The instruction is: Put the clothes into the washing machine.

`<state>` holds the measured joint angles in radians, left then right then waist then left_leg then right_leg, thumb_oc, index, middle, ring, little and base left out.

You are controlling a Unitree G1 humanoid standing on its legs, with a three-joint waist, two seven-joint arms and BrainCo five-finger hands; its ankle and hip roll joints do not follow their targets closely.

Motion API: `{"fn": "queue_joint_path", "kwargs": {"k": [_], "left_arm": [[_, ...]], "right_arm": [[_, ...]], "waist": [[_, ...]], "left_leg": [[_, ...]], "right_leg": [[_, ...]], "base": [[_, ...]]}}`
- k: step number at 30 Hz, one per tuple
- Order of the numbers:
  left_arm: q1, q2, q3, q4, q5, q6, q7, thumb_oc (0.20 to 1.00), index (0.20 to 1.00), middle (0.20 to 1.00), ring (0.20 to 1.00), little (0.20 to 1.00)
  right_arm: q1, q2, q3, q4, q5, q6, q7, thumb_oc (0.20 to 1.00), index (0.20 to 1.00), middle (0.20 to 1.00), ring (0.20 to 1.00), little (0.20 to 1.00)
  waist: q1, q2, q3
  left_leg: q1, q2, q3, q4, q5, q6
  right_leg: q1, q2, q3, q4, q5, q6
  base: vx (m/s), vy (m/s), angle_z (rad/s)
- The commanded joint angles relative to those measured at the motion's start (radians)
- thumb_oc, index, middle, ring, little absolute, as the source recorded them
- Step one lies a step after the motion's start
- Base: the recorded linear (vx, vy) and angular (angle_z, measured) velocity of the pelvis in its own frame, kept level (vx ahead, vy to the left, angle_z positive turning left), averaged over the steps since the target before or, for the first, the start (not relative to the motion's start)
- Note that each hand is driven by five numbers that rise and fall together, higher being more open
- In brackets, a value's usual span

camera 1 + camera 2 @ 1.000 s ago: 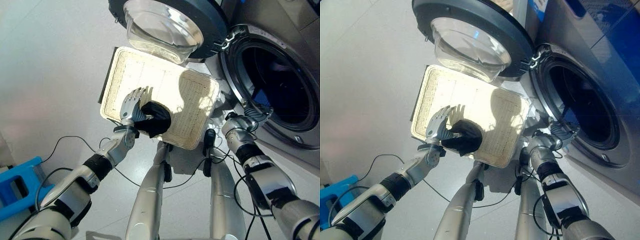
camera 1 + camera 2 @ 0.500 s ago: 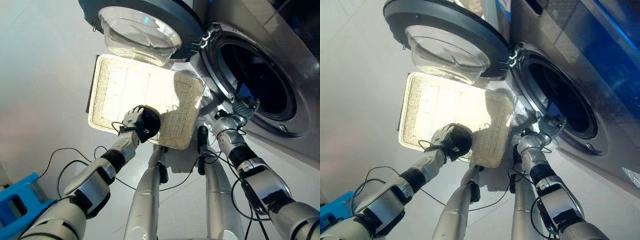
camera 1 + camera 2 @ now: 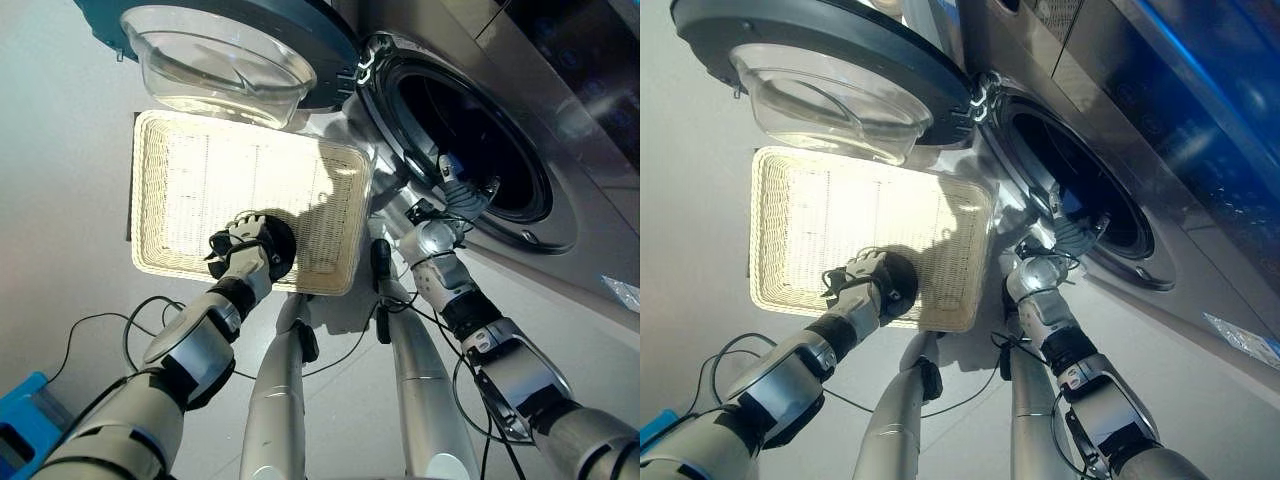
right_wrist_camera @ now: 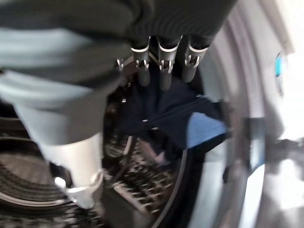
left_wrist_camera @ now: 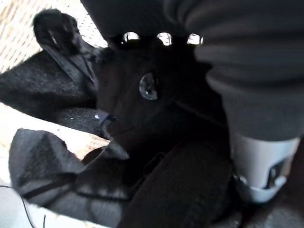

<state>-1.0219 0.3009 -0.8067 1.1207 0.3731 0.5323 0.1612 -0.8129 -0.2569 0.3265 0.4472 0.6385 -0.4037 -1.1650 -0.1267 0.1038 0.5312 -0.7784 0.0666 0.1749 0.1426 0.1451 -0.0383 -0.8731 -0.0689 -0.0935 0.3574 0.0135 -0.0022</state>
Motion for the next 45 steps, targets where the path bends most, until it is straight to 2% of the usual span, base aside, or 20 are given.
{"fn": "queue_joint_path", "kwargs": {"k": [1, 8, 13, 14, 16, 23, 27, 31, 33, 34, 35, 36, 37, 39, 40, 41, 42, 43, 44, 45], "left_arm": [[0.064, -0.008, -0.016, 0.139, 0.051, 0.098, -0.112, 1.0, 1.0, 1.0, 1.0, 1.0], [0.078, 0.01, -0.048, 0.163, 0.074, 0.146, -0.117, 1.0, 1.0, 1.0, 1.0, 1.0], [0.084, 0.02, -0.068, 0.181, 0.119, 0.156, -0.224, 1.0, 1.0, 1.0, 1.0, 1.0], [0.09, 0.021, -0.074, 0.187, 0.132, 0.146, -0.254, 0.2, 0.2, 0.2, 0.2, 0.2], [0.091, 0.021, -0.085, 0.199, 0.127, 0.133, -0.268, 0.2, 0.2, 0.2, 0.2, 0.2], [0.086, 0.014, -0.104, 0.255, 0.076, 0.067, -0.202, 0.2, 0.2, 0.2, 0.2, 0.2], [0.091, 0.006, -0.099, 0.281, 0.028, 0.019, -0.131, 0.2, 0.2, 0.2, 0.2, 0.2], [0.091, 0.001, -0.072, 0.294, -0.081, -0.059, -0.017, 0.2, 0.2, 0.2, 0.2, 0.2], [0.088, 0.003, -0.029, 0.303, -0.157, -0.138, 0.063, 0.2, 0.2, 0.2, 0.2, 0.2], [0.088, 0.009, 0.021, 0.313, -0.214, -0.224, 0.129, 0.2, 0.2, 0.2, 0.2, 0.2], [0.089, 0.009, 0.027, 0.315, -0.226, -0.239, 0.14, 0.2, 0.2, 0.2, 0.2, 0.2], [0.087, 0.013, 0.053, 0.317, -0.251, -0.287, 0.172, 0.2, 0.2, 0.2, 0.2, 0.2], [0.086, 0.014, 0.059, 0.318, -0.253, -0.298, 0.179, 0.2, 0.2, 0.2, 0.2, 0.2], [0.079, 0.029, 0.112, 0.313, -0.283, -0.404, 0.236, 0.2, 0.2, 0.2, 0.2, 0.2], [0.079, 0.029, 0.112, 0.313, -0.283, -0.404, 0.236, 0.2, 0.2, 0.2, 0.2, 0.2], [0.076, 0.037, 0.15, 0.302, -0.312, -0.481, 0.283, 0.2, 0.2, 0.2, 0.2, 0.2], [0.076, 0.037, 0.15, 0.302, -0.312, -0.481, 0.283, 0.2, 0.2, 0.2, 0.2, 0.2], [0.076, 0.061, 0.239, 0.222, -0.372, -0.581, 0.335, 0.2, 0.2, 0.2, 0.2, 0.2], [0.079, 0.066, 0.256, 0.2, -0.383, -0.612, 0.354, 0.2, 0.2, 0.2, 0.2, 0.2], [0.084, 0.069, 0.272, 0.175, -0.385, -0.617, 0.358, 0.2, 0.2, 0.2, 0.2, 0.2]], "right_arm": [[0.002, 0.038, -0.048, -0.136, -0.078, -0.058, -0.008, 1.0, 1.0, 1.0, 1.0, 1.0], [0.055, 0.051, -0.063, -0.238, -0.063, -0.082, 0.031, 1.0, 1.0, 1.0, 1.0, 1.0], [0.076, 0.049, -0.084, -0.235, -0.035, -0.106, 0.039, 1.0, 1.0, 1.0, 1.0, 1.0], [0.076, 0.043, -0.098, -0.229, -0.03, -0.107, 0.035, 1.0, 1.0, 1.0, 1.0, 1.0], [0.072, 0.042, -0.106, -0.218, -0.015, -0.106, 0.036, 1.0, 1.0, 1.0, 1.0, 1.0], [0.054, 0.038, -0.114, -0.156, 0.036, -0.126, 0.058, 1.0, 1.0, 1.0, 1.0, 1.0], [0.053, 0.035, -0.112, -0.124, 0.055, -0.145, 0.079, 1.0, 1.0, 1.0, 1.0, 1.0], [0.051, 0.041, -0.109, -0.103, 0.057, -0.152, 0.082, 1.0, 1.0, 1.0, 1.0, 1.0], [0.051, 0.041, -0.108, -0.094, 0.063, -0.152, 0.083, 1.0, 1.0, 1.0, 1.0, 1.0], [0.052, 0.042, -0.107, -0.08, 0.07, -0.154, 0.088, 1.0, 1.0, 1.0, 1.0, 1.0], [0.053, 0.043, -0.107, -0.078, 0.071, -0.154, 0.088, 1.0, 1.0, 1.0, 1.0, 1.0], [0.052, 0.042, -0.105, -0.07, 0.075, -0.158, 0.091, 1.0, 1.0, 1.0, 1.0, 1.0], [0.052, 0.041, -0.104, -0.068, 0.078, -0.158, 0.092, 1.0, 1.0, 1.0, 1.0, 1.0], [0.048, 0.043, -0.102, -0.061, 0.079, -0.151, 0.086, 1.0, 1.0, 1.0, 1.0, 1.0], [0.048, 0.043, -0.102, -0.061, 0.079, -0.151, 0.086, 1.0, 1.0, 1.0, 1.0, 1.0], [0.047, 0.042, -0.101, -0.054, 0.082, -0.15, 0.089, 1.0, 1.0, 1.0, 1.0, 1.0], [0.047, 0.042, -0.101, -0.054, 0.082, -0.15, 0.089, 1.0, 1.0, 1.0, 1.0, 1.0], [0.059, 0.044, -0.099, -0.057, 0.062, -0.144, 0.077, 1.0, 1.0, 1.0, 1.0, 1.0], [0.064, 0.045, -0.098, -0.062, 0.053, -0.142, 0.072, 1.0, 1.0, 1.0, 1.0, 1.0], [0.069, 0.046, -0.1, -0.068, 0.044, -0.139, 0.069, 1.0, 1.0, 1.0, 1.0, 1.0]], "waist": [[0.002, -0.062, -0.011], [-0.008, -0.069, -0.011], [-0.009, -0.069, -0.011], [-0.008, -0.068, -0.011], [-0.006, -0.068, -0.011], [-0.004, -0.073, -0.011], [-0.005, -0.074, -0.011], [-0.004, -0.075, -0.011], [-0.002, -0.075, -0.011], [0.001, -0.074, -0.011], [0.001, -0.074, -0.011], [0.002, -0.074, -0.011], [0.002, -0.074, -0.011], [0.007, -0.072, -0.011], [0.007, -0.072, -0.011], [0.011, -0.072, -0.011], [0.011, -0.072, -0.011], [0.021, -0.069, -0.011], [0.024, -0.068, -0.011], [0.025, -0.068, -0.011]], "left_leg": [[-0.036, -0.061, 0.066, 0.042, -0.038, -0.032], [-0.073, -0.053, 0.062, 0.027, -0.026, -0.041], [-0.084, -0.051, 0.056, 0.023, -0.023, -0.043], [-0.083, -0.052, 0.053, 0.021, -0.025, -0.043], [-0.083, -0.053, 0.052, 0.021, -0.025, -0.041], [-0.07, -0.053, 0.045, 0.031, -0.028, -0.044], [-0.058, -0.051, 0.045, 0.038, -0.031, -0.046], [-0.048, -0.053, 0.041, 0.043, -0.034, -0.047], [-0.037, -0.053, 0.04, 0.042, -0.034, -0.046], [-0.027, -0.054, 0.037, 0.041, -0.034, -0.046], [-0.026, -0.054, 0.036, 0.041, -0.034, -0.046], [-0.023, -0.055, 0.034, 0.043, -0.035, -0.046], [-0.022, -0.055, 0.033, 0.043, -0.035, -0.046], [-0.01, -0.056, 0.03, 0.042, -0.037, -0.044], [-0.01, -0.056, 0.03, 0.042, -0.037, -0.044], [-0.003, -0.056, 0.029, 0.043, -0.04, -0.042], [-0.003, -0.056, 0.029, 0.043, -0.04, -0.042], [0.011, -0.062, 0.019, 0.05, -0.047, -0.039], [0.014, -0.063, 0.016, 0.052, -0.048, -0.038], [0.018, -0.065, 0.014, 0.052, -0.051, -0.038]], "right_leg": [[-0.022, 0.038, -0.023, -0.037, 0.074, 0.105], [-0.06, 0.038, -0.016, -0.052, 0.091, 0.109], [-0.07, 0.035, -0.013, -0.058, 0.098, 0.113], [-0.07, 0.034, -0.014, -0.059, 0.099, 0.114], [-0.069, 0.033, -0.017, -0.058, 0.1, 0.115], [-0.051, 0.026, -0.027, -0.055, 0.096, 0.112], [-0.04, 0.024, -0.028, -0.049, 0.089, 0.108], [-0.028, 0.024, -0.028, -0.044, 0.083, 0.104], [-0.019, 0.026, -0.028, -0.04, 0.077, 0.102], [-0.007, 0.024, -0.029, -0.041, 0.073, 0.099], [-0.006, 0.024, -0.029, -0.041, 0.073, 0.099], [-0.003, 0.023, -0.029, -0.04, 0.071, 0.097], [-0.002, 0.023, -0.029, -0.039, 0.07, 0.097], [0.009, 0.024, -0.031, -0.034, 0.062, 0.095], [0.009, 0.024, -0.031, -0.034, 0.062, 0.095], [0.014, 0.024, -0.032, -0.027, 0.056, 0.092], [0.014, 0.024, -0.032, -0.027, 0.056, 0.092], [0.028, 0.022, -0.036, -0.014, 0.043, 0.09], [0.031, 0.022, -0.037, -0.013, 0.041, 0.089], [0.034, 0.022, -0.037, -0.011, 0.039, 0.089]], "base": [[0.0, 0.0, 0.0], [0.0, 0.002, -0.01], [0.0, 0.0, 0.0], [0.0, -0.036, -0.01], [-0.01, -0.04, -0.01], [0.0, -0.01, 0.0], [0.02, -0.001, 0.05], [0.01, 0.002, 0.02], [0.0, 0.0, 0.0], [0.0, 0.0, 0.0], [0.0, 0.0, 0.0], [0.0, 0.0, 0.0], [0.0, 0.0, 0.0], [0.0, 0.0, 0.02], [0.01, 0.003, 0.05], [0.01, 0.001, 0.03], [0.02, -0.004, 0.09], [0.02, -0.007, 0.07], [0.02, -0.01, 0.08], [0.01, -0.017, 0.06]]}}
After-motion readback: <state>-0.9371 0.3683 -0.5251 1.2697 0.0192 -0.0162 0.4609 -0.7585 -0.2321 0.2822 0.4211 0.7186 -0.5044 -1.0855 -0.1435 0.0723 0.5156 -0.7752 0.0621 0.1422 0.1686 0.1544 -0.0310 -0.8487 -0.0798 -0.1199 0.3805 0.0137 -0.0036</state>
